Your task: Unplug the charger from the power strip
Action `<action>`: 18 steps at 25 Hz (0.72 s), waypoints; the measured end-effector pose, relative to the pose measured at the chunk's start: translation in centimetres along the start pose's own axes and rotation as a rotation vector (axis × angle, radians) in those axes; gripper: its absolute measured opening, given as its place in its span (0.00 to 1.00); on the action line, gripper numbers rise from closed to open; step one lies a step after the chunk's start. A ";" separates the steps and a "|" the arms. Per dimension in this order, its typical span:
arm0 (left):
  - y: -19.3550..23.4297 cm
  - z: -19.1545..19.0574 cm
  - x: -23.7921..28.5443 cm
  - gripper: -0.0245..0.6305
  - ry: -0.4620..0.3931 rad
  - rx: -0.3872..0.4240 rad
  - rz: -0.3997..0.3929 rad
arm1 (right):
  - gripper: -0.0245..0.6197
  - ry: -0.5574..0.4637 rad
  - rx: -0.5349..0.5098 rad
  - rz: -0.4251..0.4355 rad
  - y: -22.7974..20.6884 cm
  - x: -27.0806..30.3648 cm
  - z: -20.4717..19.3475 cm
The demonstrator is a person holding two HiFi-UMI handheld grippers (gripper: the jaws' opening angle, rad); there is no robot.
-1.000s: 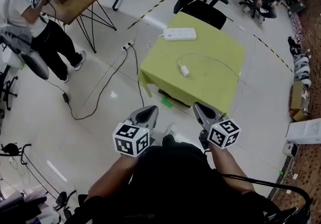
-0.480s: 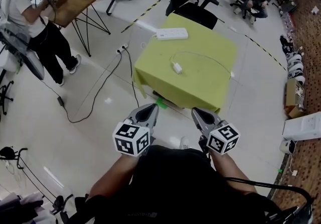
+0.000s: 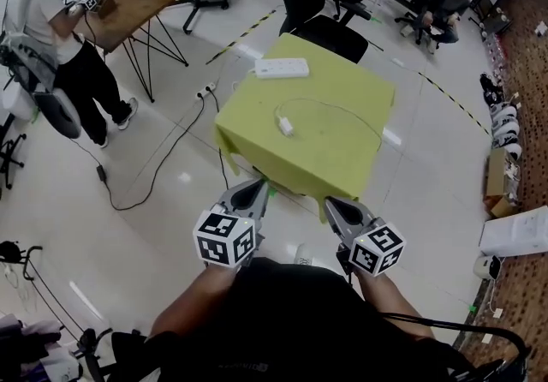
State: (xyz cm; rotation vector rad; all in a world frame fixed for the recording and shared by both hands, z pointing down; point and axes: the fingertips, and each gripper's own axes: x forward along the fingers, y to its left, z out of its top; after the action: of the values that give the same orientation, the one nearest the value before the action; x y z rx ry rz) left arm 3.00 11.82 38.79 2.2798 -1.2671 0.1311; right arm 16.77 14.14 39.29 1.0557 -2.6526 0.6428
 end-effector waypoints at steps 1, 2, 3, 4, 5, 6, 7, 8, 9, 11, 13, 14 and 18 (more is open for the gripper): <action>-0.4 -0.3 0.2 0.05 0.013 0.005 0.003 | 0.04 0.000 0.004 0.005 -0.3 -0.2 -0.2; -0.8 -0.6 0.4 0.05 0.026 0.008 0.002 | 0.04 -0.003 0.008 0.010 -0.5 -0.4 -0.3; -1.2 -0.8 0.6 0.05 0.036 0.013 0.000 | 0.04 -0.006 0.010 0.014 -0.8 -0.5 -0.3; -1.6 -0.9 0.7 0.05 0.042 0.019 -0.002 | 0.04 -0.010 0.011 0.018 -1.1 -0.6 -0.3; -1.9 -0.9 0.8 0.05 0.046 0.025 -0.001 | 0.04 -0.014 0.014 0.023 -1.3 -0.6 -0.3; -2.0 -1.0 0.8 0.05 0.048 0.030 0.003 | 0.04 -0.017 0.018 0.027 -1.4 -0.5 -0.3; -2.1 -1.0 0.8 0.05 0.052 0.032 0.006 | 0.04 -0.019 0.022 0.032 -1.5 -0.5 -0.3; -2.2 -1.1 0.8 0.05 0.057 0.034 0.009 | 0.04 -0.019 0.024 0.036 -1.5 -0.5 -0.4; -2.3 -1.3 0.7 0.05 0.061 0.036 0.011 | 0.04 -0.019 0.022 0.041 -1.4 -0.5 -0.5; -2.4 -1.6 0.6 0.05 0.070 0.039 0.015 | 0.04 -0.019 0.017 0.049 -1.3 -0.5 -0.5; -2.5 -1.8 0.5 0.05 0.080 0.041 0.016 | 0.04 -0.020 0.015 0.055 -1.1 -0.4 -0.5; -2.6 -2.0 0.5 0.05 0.085 0.043 0.014 | 0.04 -0.020 0.015 0.057 -1.0 -0.4 -0.6; -2.9 -2.3 0.5 0.05 0.098 0.048 0.001 | 0.04 -0.012 0.018 0.056 -0.8 -0.3 -1.1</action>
State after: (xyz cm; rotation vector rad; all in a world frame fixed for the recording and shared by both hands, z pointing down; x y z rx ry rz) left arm 6.07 13.78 39.75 2.2837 -1.2275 0.2733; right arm 17.56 14.33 40.36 0.9965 -2.6997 0.6744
